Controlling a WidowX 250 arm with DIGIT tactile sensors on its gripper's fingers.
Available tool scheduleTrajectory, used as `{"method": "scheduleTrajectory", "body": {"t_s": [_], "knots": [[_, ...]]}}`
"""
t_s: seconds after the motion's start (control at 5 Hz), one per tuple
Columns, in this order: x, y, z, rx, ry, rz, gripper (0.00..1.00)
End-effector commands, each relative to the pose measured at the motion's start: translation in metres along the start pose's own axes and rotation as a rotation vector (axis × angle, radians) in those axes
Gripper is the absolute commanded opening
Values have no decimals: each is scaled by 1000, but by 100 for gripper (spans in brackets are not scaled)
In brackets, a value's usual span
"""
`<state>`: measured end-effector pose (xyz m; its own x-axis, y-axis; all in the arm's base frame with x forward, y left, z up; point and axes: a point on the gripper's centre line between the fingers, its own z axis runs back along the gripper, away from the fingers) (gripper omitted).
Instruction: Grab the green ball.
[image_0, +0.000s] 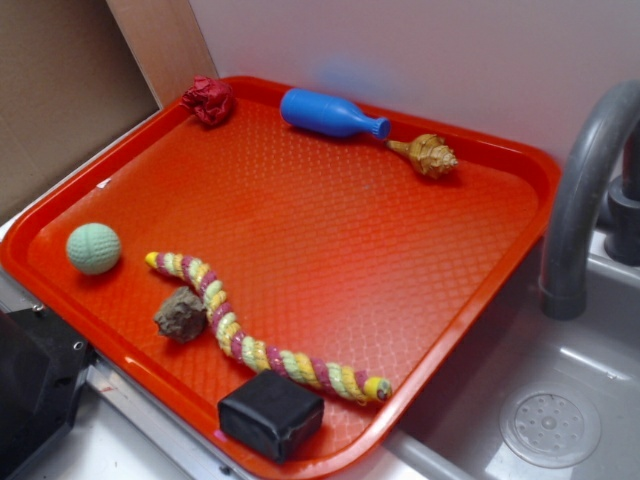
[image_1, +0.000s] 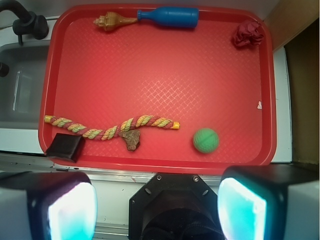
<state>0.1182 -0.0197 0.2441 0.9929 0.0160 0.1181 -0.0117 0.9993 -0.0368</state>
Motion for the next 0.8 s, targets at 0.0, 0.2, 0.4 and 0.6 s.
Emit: {"method": "scheduleTrajectory", "body": {"t_s": [0.0,0.2,0.4,0.6], "knots": [[0,0,0,0,0,0,100],[34,35,-53,81,80,-84,100],[49,52,-88,81,122,-227,100],[60,76,-99,89,106,-217,100]]}}
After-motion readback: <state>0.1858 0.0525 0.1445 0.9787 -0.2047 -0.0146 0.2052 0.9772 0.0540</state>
